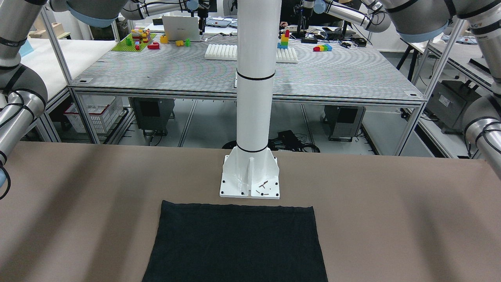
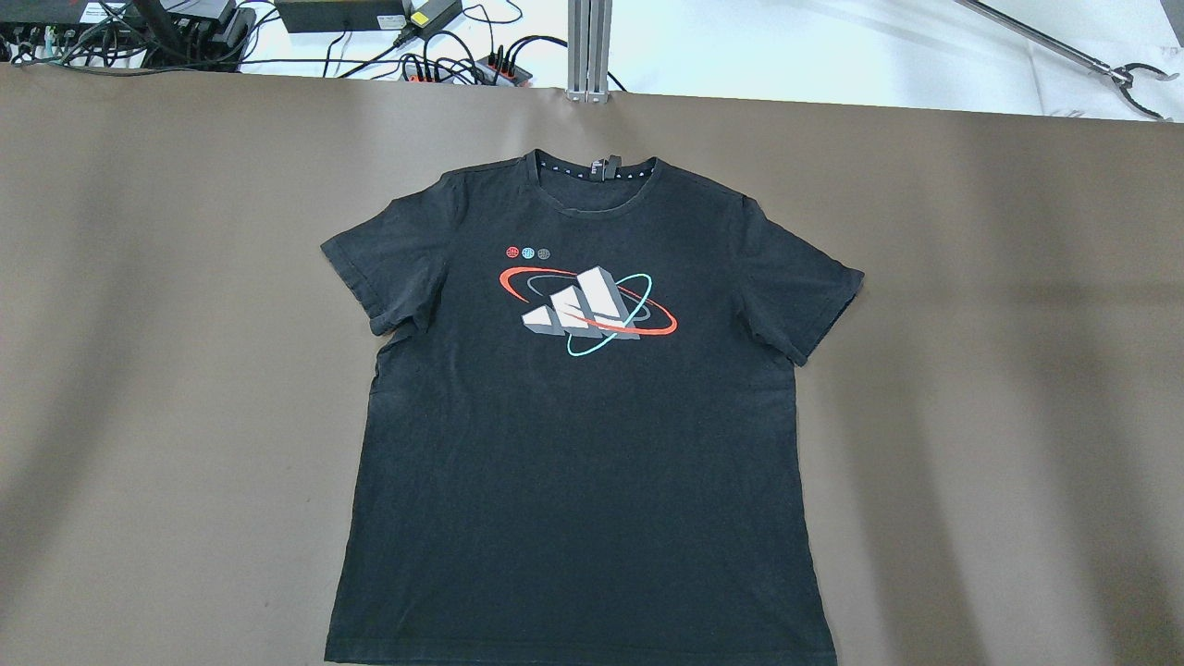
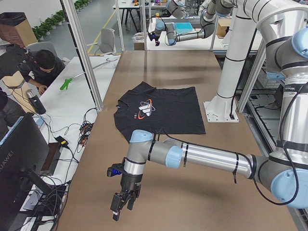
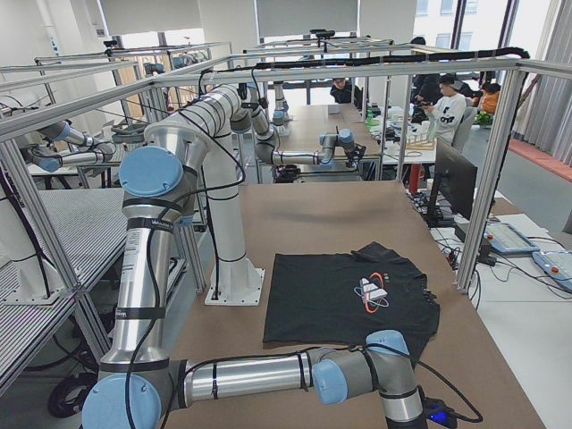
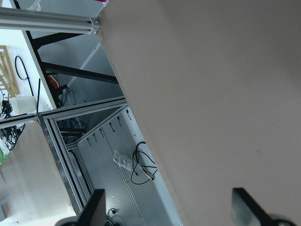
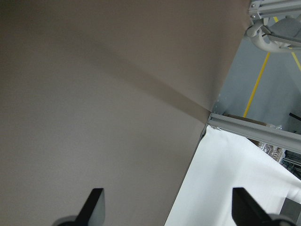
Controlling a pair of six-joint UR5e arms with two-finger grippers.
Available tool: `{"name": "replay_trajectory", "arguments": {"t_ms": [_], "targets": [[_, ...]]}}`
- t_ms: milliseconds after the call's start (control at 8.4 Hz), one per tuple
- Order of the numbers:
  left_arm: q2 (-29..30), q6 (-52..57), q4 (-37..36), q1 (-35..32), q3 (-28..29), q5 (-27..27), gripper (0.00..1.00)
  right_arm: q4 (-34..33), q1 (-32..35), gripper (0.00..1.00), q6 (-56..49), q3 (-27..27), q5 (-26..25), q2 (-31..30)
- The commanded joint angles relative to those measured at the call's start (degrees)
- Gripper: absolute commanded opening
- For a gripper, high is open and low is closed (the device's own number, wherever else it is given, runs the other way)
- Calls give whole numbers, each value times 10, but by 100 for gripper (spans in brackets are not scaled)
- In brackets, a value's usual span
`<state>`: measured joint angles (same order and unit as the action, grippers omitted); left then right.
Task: Fold clothes
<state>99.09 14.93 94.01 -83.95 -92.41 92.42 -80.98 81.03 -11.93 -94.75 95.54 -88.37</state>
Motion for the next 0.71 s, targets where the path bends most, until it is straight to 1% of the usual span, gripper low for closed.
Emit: {"name": "replay_trajectory", "arguments": {"t_ms": [0,119,238,357,596], "targets": [[1,7,6,1,27,-4,94,3,1,95,1,-3,0,-10],[4,7,28,1,35,-7,94,3,1,95,-1,-3,0,-10],[-2,5,32,0,42,-8,94,3,1,95,-1,-2,0,-9],[-2,7,33,-1,45,-23,94,3,1,95,-2,-3,0,-8],[-11,10,42,-1,43,-24,94,3,1,95,-7,-7,0,-6]]}}
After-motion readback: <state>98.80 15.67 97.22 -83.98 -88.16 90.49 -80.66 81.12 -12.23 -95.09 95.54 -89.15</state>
